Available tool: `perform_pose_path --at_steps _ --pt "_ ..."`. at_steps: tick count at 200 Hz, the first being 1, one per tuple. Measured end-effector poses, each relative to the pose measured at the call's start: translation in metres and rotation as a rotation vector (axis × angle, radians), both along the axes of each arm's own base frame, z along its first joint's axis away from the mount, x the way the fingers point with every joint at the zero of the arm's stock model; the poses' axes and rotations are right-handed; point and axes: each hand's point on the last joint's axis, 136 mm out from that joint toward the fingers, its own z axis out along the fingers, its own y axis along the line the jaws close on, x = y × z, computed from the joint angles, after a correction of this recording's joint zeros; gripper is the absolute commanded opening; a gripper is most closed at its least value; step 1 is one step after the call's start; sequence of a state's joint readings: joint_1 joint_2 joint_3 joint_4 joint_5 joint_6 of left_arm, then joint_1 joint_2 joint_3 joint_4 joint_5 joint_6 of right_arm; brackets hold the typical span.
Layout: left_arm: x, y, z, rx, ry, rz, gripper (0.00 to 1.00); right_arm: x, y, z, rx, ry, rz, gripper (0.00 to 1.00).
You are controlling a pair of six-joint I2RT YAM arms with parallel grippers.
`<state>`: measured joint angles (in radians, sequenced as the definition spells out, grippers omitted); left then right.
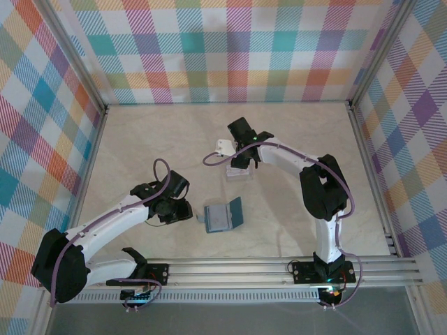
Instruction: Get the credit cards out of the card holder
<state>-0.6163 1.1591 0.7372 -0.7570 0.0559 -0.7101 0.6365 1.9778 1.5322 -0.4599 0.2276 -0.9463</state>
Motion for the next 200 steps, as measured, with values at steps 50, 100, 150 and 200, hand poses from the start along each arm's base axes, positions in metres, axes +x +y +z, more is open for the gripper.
perform_pose_path --at_steps 50,100,150,200 --pt "0.000 0.000 0.000 -0.002 0.002 -0.001 0.38 0.003 0.000 -0.012 -0.015 0.006 -0.001 0.70" --pt "-0.001 -0.001 0.001 -0.007 0.001 -0.002 0.38 0.004 0.001 -0.011 -0.012 0.002 -0.001 0.70" --pt "-0.001 -0.003 0.003 -0.020 -0.001 -0.008 0.37 -0.001 0.000 0.003 0.045 0.018 -0.061 0.70" --pt "0.009 -0.028 0.018 -0.091 -0.029 -0.051 0.35 -0.036 0.003 0.082 0.386 0.114 -0.283 0.62"
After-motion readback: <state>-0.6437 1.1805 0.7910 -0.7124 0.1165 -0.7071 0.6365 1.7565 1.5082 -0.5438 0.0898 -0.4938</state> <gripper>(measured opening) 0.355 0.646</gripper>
